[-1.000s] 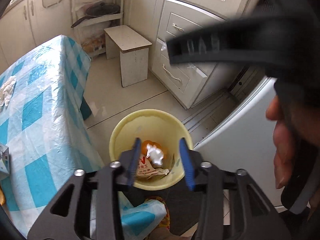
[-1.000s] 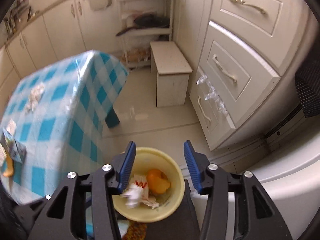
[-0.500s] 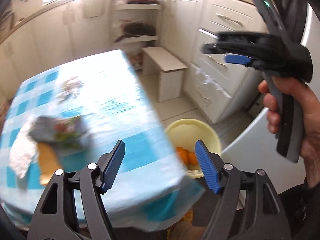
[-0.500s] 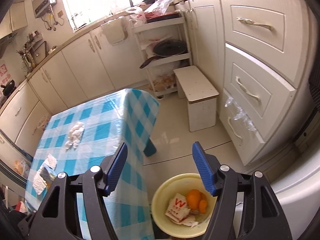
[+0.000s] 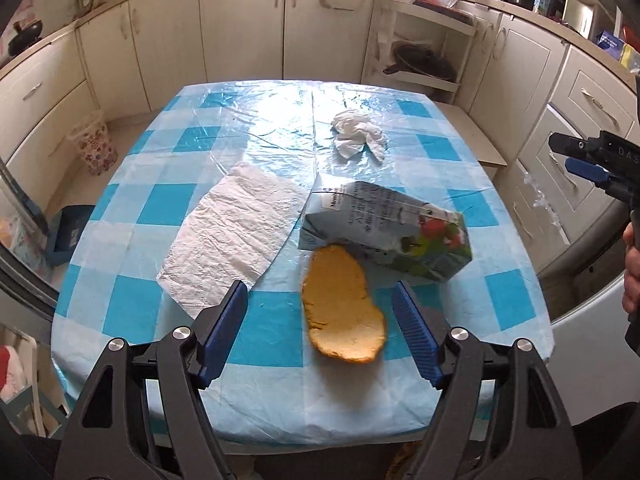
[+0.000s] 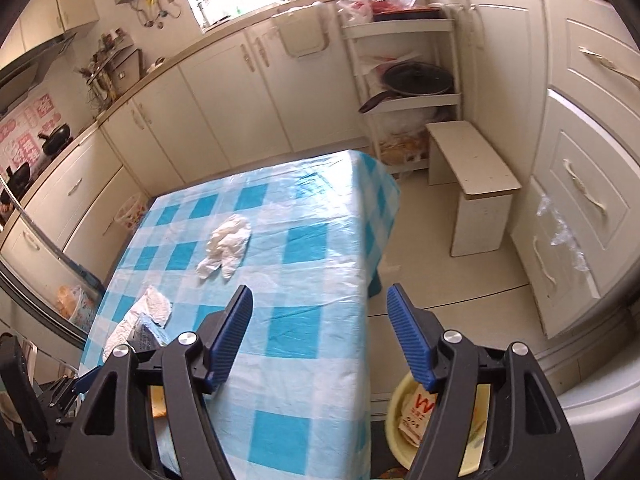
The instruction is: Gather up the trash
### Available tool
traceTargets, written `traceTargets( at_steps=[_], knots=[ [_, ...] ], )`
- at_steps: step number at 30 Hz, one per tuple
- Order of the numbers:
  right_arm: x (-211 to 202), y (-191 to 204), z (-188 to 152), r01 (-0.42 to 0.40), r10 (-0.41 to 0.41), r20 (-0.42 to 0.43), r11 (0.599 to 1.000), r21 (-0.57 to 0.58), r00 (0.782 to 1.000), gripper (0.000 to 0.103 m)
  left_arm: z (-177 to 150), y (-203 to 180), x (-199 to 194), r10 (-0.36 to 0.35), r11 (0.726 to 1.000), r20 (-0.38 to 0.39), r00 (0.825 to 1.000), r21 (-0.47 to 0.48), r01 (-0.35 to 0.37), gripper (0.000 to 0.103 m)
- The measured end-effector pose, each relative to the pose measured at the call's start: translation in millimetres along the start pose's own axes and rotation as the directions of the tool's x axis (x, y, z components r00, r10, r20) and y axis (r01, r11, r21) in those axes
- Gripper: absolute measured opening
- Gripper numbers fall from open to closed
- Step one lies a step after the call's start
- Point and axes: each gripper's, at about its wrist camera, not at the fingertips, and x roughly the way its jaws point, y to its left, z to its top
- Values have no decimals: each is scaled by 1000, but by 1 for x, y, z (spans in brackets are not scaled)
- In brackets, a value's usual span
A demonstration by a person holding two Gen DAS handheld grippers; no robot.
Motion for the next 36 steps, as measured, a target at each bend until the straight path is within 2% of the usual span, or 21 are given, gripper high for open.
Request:
traceTargets(
  at_steps=[3,6,10,15,21,23,28,31,32,35,36],
  knots=[
    [22,17,2,-10,10,-28,1000,-22,1000,68,3,7,14,2,1000,-16,1000,-10,-2,71],
    [42,36,6,-34,32,-54,999,-40,998,68,8,6,21,-25,1000,-17,1000,-7,25,71],
    [70,64,10,-51,44,-89,995,-87,995,76,8,1,26,-51,998,-30,998,20,52,72],
    [102,103,20,-39,17,-107,977,-208,994,79,2,1,38,-89,995,-70,994,30,91,72],
    [143,112,36,-42,9,-146,974,-223,989,81,7,-1,46,-125,991,-86,988,28,128,72],
    [155,114,42,-40,5,-155,974,-223,988,81,9,-2,49,-129,991,-94,987,35,133,68],
    [187,119,53,-34,-17,-205,969,-244,979,81,10,-3,52,-136,989,-112,984,40,141,42],
    [207,122,49,-20,-53,-248,960,-281,967,81,10,1,50,-167,985,-113,979,22,170,34],
    [211,124,46,-18,-62,-258,954,-299,964,79,10,4,50,-178,984,-113,978,13,180,33],
    [212,131,44,-3,-85,-237,937,-349,968,47,12,11,46,-215,977,-116,970,-21,214,27],
    [209,131,45,-22,-66,-248,941,-337,966,23,12,12,45,-221,975,-115,968,-27,220,26]
  ],
)
